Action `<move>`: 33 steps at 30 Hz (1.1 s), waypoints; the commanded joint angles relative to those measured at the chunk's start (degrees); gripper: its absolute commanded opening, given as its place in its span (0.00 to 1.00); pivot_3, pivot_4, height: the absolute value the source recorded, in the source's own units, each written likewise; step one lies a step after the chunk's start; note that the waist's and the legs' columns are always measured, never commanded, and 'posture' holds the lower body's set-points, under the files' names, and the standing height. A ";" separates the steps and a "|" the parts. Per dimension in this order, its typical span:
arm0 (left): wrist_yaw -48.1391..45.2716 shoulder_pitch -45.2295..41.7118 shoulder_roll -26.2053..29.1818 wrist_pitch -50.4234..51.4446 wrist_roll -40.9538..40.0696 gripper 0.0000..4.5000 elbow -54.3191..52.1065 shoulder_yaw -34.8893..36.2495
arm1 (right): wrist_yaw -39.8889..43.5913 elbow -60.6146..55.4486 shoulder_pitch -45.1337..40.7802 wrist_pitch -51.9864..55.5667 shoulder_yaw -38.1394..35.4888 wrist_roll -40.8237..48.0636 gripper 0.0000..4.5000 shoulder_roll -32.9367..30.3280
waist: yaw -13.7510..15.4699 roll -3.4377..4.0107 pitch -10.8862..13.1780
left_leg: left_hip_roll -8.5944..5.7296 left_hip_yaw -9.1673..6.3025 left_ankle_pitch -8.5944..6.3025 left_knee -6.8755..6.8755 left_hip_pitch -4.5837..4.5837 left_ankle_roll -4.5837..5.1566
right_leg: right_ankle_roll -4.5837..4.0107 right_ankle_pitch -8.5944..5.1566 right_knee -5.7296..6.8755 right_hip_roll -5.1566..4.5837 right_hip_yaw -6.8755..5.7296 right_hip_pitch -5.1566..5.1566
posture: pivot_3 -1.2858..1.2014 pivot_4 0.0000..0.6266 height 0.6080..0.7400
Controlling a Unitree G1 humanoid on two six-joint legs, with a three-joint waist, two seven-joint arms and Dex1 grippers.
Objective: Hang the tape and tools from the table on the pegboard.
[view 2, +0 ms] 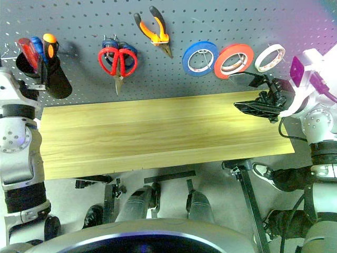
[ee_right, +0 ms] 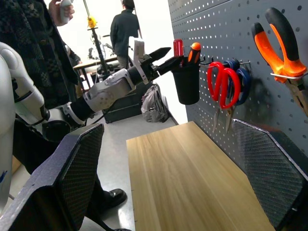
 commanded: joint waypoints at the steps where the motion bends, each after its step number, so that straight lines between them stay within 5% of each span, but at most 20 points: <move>1: 0.21 1.17 0.26 2.01 -0.68 0.99 -7.30 0.37 | 0.37 0.12 -1.01 -0.66 -0.39 0.31 1.00 -1.09 | -0.03 0.00 0.00 | 0.00 0.00 0.00 0.00 -0.01 0.00 | 0.00 0.00 -0.01 0.00 0.00 0.00 | 0.53 0.41 1.00; 8: 4.66 0.33 -0.31 5.65 3.48 0.99 -12.31 -0.20 | 0.37 1.00 -1.52 -1.08 0.56 0.13 1.00 -0.75 | -0.01 0.00 0.00 | 0.00 0.00 0.00 -0.01 0.00 0.00 | 0.00 0.00 -0.01 0.02 0.00 0.01 | 0.54 0.41 1.00; 20: 1.64 -6.27 0.55 10.35 -0.39 0.99 -15.64 -2.11 | 0.37 1.71 -2.27 -1.74 2.29 0.01 1.00 -0.63 | 1.47 0.00 0.00 | 0.00 0.00 -0.01 -0.02 -0.01 -0.03 | 0.00 0.00 -0.01 0.04 0.00 -0.02 | 0.54 0.41 1.00; 33: -13.58 -10.45 0.04 19.13 -17.26 0.99 -18.37 -11.96 | 0.37 1.45 -1.93 -1.64 1.89 0.12 1.00 -0.63 | 1.42 0.00 0.00 | -0.02 0.00 0.03 0.00 -0.01 0.05 | 0.00 0.00 -0.10 0.04 0.00 0.05 | 0.54 0.43 1.00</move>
